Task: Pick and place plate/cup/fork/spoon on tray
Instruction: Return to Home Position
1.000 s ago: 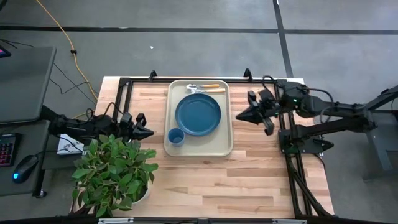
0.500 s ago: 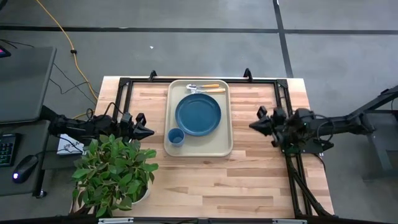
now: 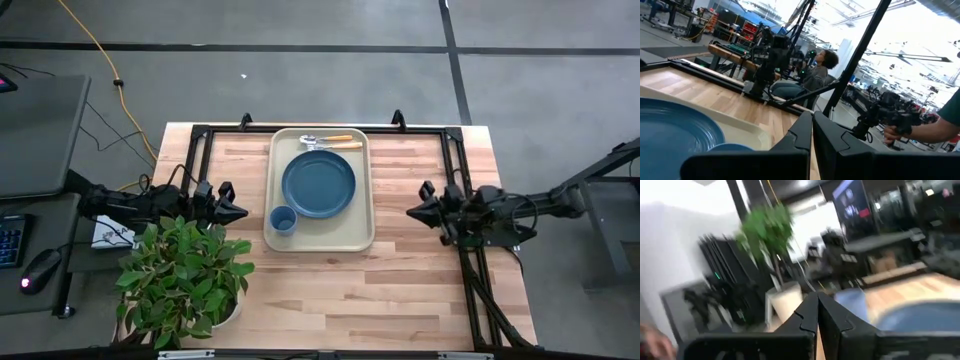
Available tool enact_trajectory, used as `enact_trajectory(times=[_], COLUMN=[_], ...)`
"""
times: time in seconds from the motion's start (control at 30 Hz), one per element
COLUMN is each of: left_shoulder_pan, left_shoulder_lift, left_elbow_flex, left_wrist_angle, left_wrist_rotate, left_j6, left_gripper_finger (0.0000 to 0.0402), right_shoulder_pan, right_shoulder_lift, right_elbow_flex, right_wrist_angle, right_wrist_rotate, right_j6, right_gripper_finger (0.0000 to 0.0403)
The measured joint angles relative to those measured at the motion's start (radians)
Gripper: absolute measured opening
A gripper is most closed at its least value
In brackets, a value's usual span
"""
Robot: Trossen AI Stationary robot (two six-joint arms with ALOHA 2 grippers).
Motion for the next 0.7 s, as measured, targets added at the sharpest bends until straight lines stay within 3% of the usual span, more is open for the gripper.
enact_trajectory(times=[0.23, 0.7], left_shoulder_pan=[0.0, 0.0], left_shoulder_lift=[0.0, 0.0], left_elbow_flex=[0.0, 0.0], left_wrist_angle=[0.0, 0.0], left_wrist_rotate=[0.0, 0.0], left_j6=[0.0, 0.0], left_gripper_finger=[0.0001, 0.0001], right_shoulder_pan=[0.0, 0.0], right_shoulder_lift=[-0.095, -0.086], right_elbow_flex=[0.0, 0.003], right_wrist_angle=[-0.341, -0.361], right_wrist_rotate=[0.001, 0.001], right_j6=[-0.026, -0.026], right_gripper_finger=[0.0, 0.0])
